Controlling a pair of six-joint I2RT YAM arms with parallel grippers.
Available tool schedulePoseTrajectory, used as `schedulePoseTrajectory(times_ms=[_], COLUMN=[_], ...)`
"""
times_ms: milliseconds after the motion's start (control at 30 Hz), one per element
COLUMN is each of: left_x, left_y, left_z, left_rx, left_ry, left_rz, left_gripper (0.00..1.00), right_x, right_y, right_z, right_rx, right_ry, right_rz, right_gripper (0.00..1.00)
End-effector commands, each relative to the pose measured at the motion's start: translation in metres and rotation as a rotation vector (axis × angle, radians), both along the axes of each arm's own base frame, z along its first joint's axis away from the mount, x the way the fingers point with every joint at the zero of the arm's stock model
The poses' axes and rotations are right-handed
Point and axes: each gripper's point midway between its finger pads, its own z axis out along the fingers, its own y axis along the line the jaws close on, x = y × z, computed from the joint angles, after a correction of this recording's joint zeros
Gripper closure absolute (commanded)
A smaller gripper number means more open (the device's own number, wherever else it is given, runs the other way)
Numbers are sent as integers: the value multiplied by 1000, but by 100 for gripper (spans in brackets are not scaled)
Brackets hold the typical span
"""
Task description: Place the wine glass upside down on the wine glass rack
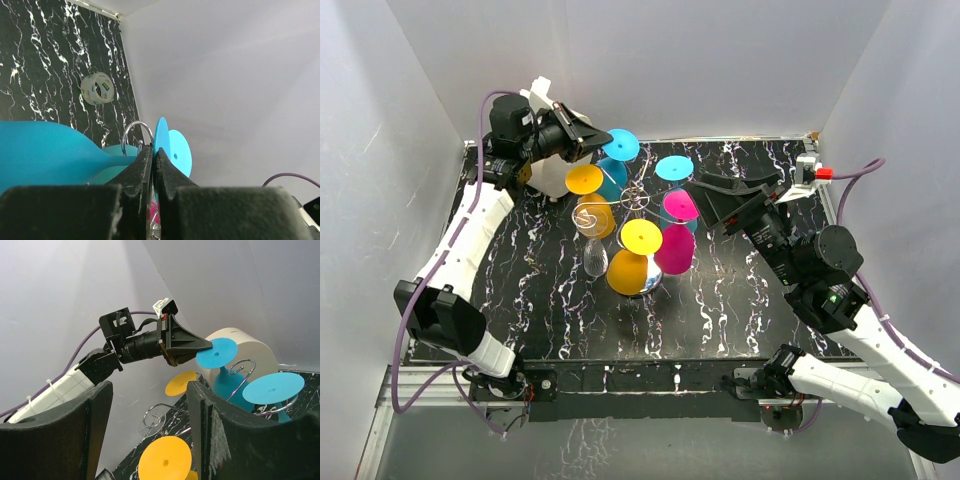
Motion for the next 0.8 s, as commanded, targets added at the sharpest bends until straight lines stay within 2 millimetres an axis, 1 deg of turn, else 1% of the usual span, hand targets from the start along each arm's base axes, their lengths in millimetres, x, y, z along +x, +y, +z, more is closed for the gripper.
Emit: schedulePoseTrajectory(times_ms=[0,300,500,633,767], left_x=[-22,-25,-31,-36,-37], left_y=[-4,-7,-16,-24,-23], left_z=[24,35,41,41,40], left_rx=[-50,-109,-138,-139,-128], left_ry=[-50,-67,-67,-65,-66], left_rz=[-63,-76,-83,-86,-68], left_gripper=[100,100,100,100,100], right_x=[-5,-5,-3,-3,-4], right_y=[-4,-1,-4,-7,-8], right_z=[11,11,8,7,7], right_rx=[46,75,74,80,81], right_ry=[-25,-17,-5,-2,1], right_rz=[5,24,7,-2,-3], right_gripper=[42,42,42,42,42])
